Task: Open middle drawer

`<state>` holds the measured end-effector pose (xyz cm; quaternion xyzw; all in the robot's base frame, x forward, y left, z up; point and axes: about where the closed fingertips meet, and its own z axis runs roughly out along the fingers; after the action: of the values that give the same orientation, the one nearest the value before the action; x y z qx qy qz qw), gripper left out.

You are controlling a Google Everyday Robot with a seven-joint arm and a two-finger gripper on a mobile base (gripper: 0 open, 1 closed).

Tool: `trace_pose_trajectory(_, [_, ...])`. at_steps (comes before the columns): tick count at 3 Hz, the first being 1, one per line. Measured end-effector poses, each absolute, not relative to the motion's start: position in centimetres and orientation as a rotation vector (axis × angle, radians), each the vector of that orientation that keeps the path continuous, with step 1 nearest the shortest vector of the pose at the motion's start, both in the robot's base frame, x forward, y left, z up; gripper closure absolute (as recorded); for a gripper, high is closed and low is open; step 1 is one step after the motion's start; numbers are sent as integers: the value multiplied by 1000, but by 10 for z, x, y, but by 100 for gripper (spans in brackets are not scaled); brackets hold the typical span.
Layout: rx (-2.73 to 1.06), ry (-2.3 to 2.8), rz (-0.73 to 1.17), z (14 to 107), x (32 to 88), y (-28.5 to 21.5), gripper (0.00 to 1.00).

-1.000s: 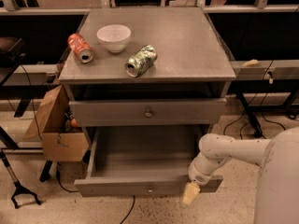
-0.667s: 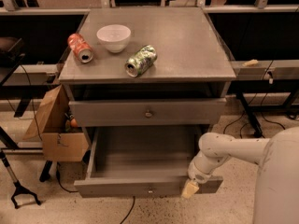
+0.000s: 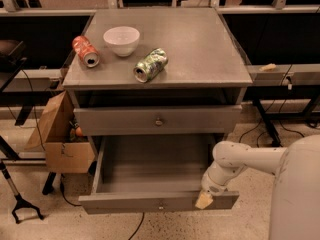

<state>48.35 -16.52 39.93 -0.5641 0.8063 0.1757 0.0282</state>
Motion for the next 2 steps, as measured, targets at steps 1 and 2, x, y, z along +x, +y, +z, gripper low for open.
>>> trace_pose_trajectory(1, [-1743,2489,554,399,476,-166,100])
trace_pose_trajectory(2, [-1747,2488,561,398,472,-166,83])
